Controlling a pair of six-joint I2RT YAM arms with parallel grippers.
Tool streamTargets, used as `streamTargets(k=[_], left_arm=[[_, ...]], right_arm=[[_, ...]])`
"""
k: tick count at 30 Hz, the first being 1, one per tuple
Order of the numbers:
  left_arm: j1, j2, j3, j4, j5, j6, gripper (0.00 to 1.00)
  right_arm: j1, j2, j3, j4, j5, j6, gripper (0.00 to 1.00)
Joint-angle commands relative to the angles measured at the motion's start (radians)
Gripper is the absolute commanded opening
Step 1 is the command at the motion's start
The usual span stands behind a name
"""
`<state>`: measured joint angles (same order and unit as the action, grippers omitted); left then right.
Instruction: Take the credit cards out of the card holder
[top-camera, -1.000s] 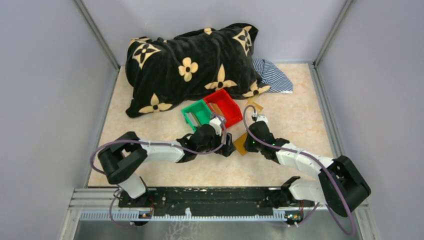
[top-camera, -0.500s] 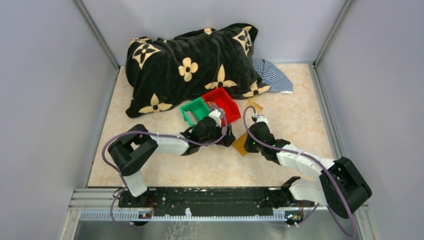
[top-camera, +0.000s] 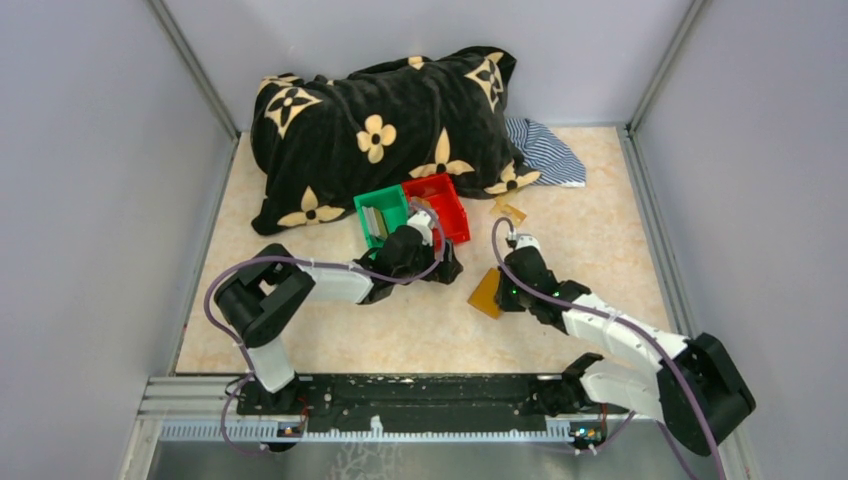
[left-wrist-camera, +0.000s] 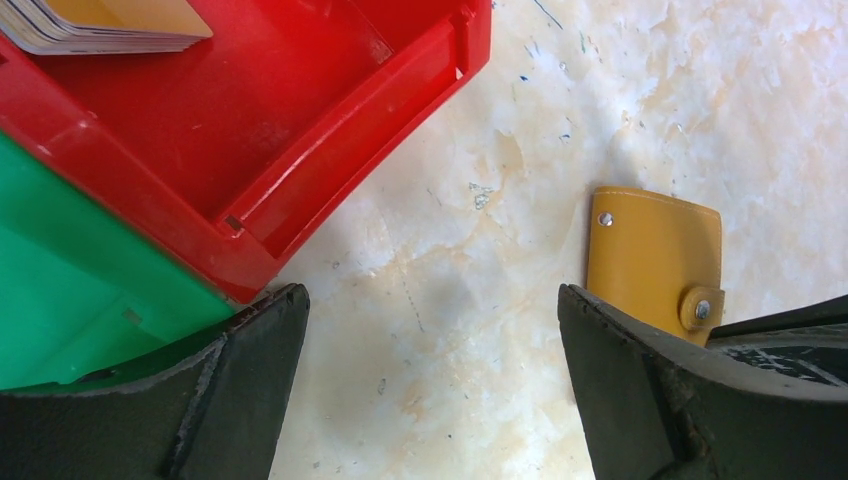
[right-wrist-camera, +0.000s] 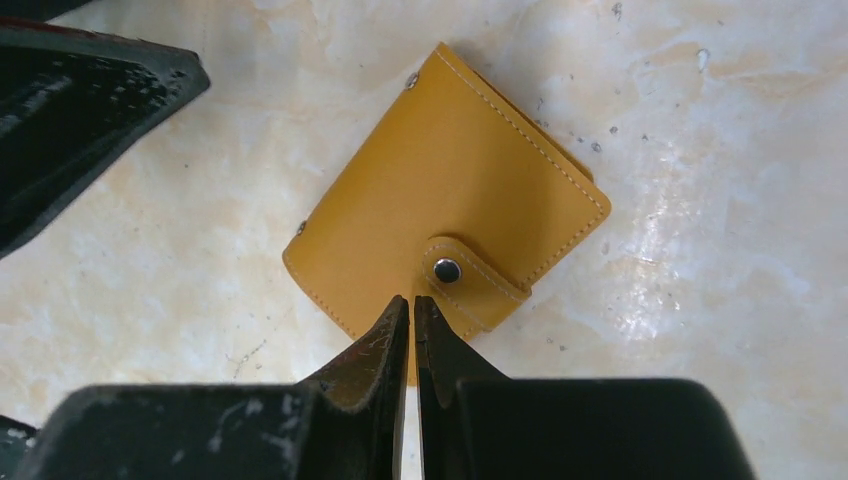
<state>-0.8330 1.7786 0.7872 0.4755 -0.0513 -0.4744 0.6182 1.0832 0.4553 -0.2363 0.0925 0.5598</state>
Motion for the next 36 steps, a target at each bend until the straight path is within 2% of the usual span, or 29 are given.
streamTargets(k=[1,5,12,20,30,36], left_arm=[[-0.019,-0.041,-0.007,0.013,0.063,0.001,1.00],[-0.074,-0.060,-0.014,0.027,0.079,-0.001,1.00],[-0.144,-0.065,-0.021,0.062,0.109,-0.003,1.00],[-0.170,-0.044,-0.062,0.061,0.137,-0.051,1.00],[-0.205,0.007,-0.037,0.080,0.176,-0.061,1.00],[-0.229,-0.018,-0.042,0.066,0.179,-0.065,1.00]], right_arm=[[0.008,-0.116,0.086,-0.088,0.014,-0.023,0.07],[0.003,-0.129,0.115,-0.106,0.101,-0.014,0.09],[-0.093,0.047,0.170,-0.065,0.125,0.002,0.12],[-0.107,0.141,0.209,-0.020,0.201,-0.027,0.11],[-0.108,0.289,0.204,0.064,0.120,-0.033,0.11],[-0.092,0.287,0.199,0.095,0.042,-0.028,0.11]])
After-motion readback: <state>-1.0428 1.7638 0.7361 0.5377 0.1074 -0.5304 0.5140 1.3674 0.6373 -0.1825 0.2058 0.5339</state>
